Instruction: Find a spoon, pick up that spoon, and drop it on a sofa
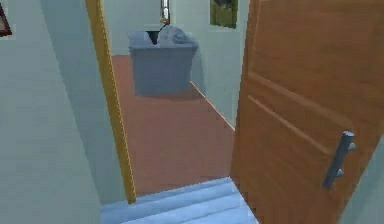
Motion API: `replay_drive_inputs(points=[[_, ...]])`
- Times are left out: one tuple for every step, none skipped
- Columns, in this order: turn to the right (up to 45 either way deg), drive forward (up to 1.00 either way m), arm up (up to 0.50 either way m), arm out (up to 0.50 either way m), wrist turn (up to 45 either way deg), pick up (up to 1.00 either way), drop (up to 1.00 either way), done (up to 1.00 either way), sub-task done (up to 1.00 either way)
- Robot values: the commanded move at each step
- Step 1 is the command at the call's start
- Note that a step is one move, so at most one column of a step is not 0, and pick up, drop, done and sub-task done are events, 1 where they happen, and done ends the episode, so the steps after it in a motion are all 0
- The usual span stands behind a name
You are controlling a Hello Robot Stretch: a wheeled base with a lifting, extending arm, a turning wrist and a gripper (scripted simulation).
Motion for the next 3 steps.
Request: replay_drive_inputs(points=[[0.0, 0.10, 0.00, 0.00, 0.0, 0.00, 0.00, 0.00, 0.00], [-3.0, 0.00, 0.00, 0.00, 0.0, 0.00, 0.00, 0.00, 0.00], [0.0, 1.00, 0.00, 0.00, 0.0, 0.00, 0.00, 0.00, 0.00]])
